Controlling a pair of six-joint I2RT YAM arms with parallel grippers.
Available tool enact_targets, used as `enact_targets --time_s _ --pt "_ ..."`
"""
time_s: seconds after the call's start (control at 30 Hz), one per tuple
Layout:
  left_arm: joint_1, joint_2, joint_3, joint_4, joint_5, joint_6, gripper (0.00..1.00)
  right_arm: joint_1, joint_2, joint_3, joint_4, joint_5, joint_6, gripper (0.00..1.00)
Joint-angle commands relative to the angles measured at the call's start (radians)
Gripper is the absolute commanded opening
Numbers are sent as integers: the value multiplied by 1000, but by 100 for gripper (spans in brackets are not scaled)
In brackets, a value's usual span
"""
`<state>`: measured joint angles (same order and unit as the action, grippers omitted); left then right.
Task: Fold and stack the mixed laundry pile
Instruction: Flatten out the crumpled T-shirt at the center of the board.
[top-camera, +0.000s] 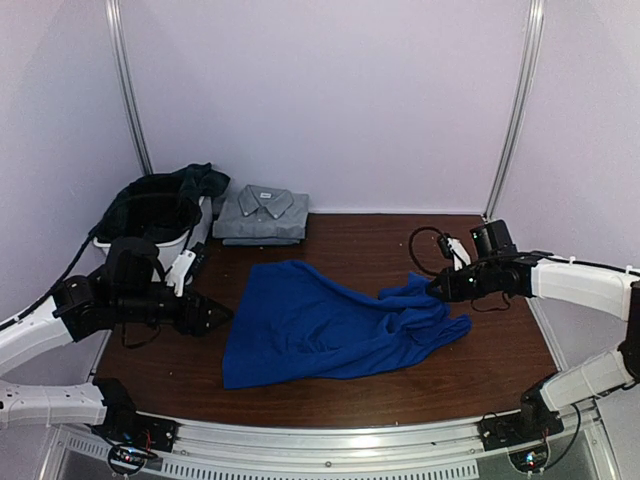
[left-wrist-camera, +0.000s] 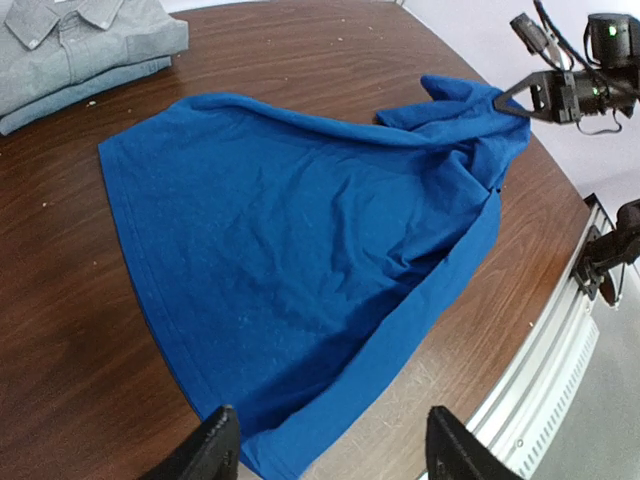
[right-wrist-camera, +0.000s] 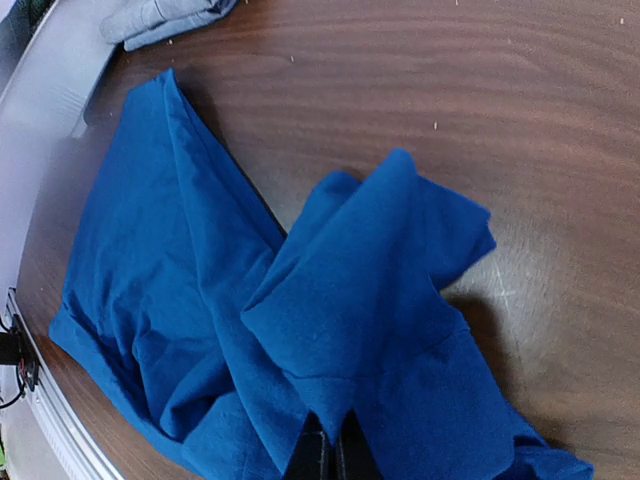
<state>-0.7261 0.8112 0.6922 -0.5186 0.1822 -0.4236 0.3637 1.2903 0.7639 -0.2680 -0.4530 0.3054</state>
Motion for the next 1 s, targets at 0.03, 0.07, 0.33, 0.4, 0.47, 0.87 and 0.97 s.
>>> enact_targets --time_s 0.03,0.07,0.33,0.4,0.47,0.87,0.97 --pt "7 120 80 142 -153 -39 80 9 -29 -47 15 -21 27 0" --pt "27 199 115 152 -194 -29 79 8 -22 -44 24 -20 29 0" --pt "167 836 499 153 -310 2 73 0 54 22 47 -28 13 0" --pt "196 941 577 169 -297 9 72 -5 61 44 62 -27 15 0" --pt "214 1049 659 163 -276 23 71 -10 73 72 68 -30 9 0" --pt "226 1468 995 50 -268 73 70 -42 146 199 34 -26 -44 0" --pt "226 1480 1031 27 -233 108 39 -53 182 237 31 -34 -56 0"
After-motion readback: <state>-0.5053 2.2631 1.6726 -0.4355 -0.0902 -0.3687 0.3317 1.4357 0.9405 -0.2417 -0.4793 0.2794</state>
